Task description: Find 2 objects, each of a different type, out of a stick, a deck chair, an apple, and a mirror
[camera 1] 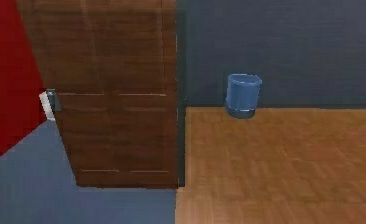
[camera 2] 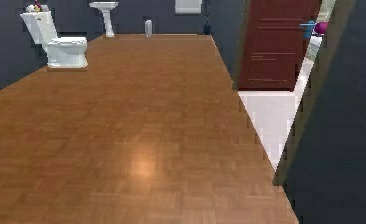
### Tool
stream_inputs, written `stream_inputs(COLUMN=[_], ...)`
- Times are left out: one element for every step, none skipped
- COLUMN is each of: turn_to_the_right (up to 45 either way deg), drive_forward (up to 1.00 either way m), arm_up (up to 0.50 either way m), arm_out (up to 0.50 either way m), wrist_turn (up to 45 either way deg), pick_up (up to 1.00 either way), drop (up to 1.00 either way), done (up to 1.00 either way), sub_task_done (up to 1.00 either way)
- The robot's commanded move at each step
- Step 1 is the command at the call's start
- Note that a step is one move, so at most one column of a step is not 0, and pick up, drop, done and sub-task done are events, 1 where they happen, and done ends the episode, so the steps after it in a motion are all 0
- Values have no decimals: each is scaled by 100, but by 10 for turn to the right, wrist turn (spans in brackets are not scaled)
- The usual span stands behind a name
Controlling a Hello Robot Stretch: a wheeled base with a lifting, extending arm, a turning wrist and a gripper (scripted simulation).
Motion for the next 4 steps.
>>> stream_inputs(turn_to_the_right=[-450,-390,0,-30], drive_forward=[0,0,100,0], arm_up=[0,0,0,0], arm_out=[0,0,0,0], wrist_turn=[0,0,0,0], pick_up=[0,0,0,0], drop=[0,0,0,0], done=[0,0,0,0], sub_task_done=[0,0,0,0])
